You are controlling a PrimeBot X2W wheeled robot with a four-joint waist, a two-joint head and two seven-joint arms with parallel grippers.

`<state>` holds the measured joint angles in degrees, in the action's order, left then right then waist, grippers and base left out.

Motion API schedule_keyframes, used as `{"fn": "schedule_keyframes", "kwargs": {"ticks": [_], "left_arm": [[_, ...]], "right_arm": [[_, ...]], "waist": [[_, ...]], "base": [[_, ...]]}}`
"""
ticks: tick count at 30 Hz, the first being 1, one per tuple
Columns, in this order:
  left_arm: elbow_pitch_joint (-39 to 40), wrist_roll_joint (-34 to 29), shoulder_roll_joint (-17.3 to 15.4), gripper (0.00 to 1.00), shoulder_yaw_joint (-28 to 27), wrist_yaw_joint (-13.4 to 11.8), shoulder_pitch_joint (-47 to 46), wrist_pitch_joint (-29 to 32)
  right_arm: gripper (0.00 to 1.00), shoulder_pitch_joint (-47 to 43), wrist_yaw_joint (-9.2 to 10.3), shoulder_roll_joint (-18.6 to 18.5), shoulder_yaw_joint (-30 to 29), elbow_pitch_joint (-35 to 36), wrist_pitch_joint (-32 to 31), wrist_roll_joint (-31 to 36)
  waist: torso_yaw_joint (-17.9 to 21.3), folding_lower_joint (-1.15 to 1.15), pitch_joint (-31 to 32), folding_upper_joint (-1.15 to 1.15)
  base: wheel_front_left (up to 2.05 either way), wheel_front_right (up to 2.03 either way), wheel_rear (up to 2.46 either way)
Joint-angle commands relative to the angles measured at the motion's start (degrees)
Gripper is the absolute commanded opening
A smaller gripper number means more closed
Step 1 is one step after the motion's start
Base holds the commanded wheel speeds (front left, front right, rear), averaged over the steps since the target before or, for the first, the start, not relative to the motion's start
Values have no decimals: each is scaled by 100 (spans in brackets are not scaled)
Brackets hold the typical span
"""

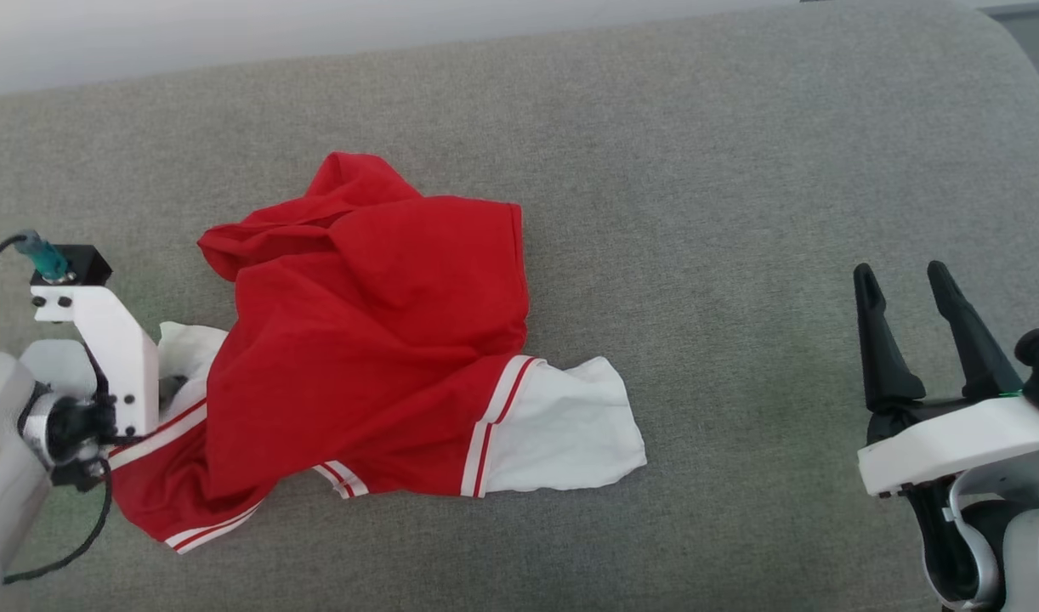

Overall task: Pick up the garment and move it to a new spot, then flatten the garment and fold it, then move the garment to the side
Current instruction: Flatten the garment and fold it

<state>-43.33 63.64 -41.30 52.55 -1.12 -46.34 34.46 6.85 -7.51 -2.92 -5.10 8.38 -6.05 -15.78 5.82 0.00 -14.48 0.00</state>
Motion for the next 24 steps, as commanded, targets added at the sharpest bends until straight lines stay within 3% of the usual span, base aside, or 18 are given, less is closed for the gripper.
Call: {"fn": "schedule_keyframes", "kwargs": {"ticks": [1, 6, 16, 24], "left_arm": [[-226, 35, 231, 0, 83, 51, 123, 20], [-613, -120, 388, 0, 111, 82, -108, -216], [-782, -422, -146, 0, 205, -157, -287, -193], [-639, -59, -234, 0, 81, -347, 182, -75]], "right_arm": [[100, 84, 4, 0, -9, 18, 5, 11], [100, 74, 4, 0, -68, 33, -35, 75], [100, -58, 4, -3, -155, 84, -118, 85], [100, -77, 4, -3, -121, 39, -144, 18]], "waist": [[-15, 0, -41, 0], [-185, 0, -13, 0], [-645, 0, 183, 0], [-773, 0, 170, 0]], "base": [[0, 0, 0], [0, 0, 0], [0, 0, 0], [0, 0, 0]]}}
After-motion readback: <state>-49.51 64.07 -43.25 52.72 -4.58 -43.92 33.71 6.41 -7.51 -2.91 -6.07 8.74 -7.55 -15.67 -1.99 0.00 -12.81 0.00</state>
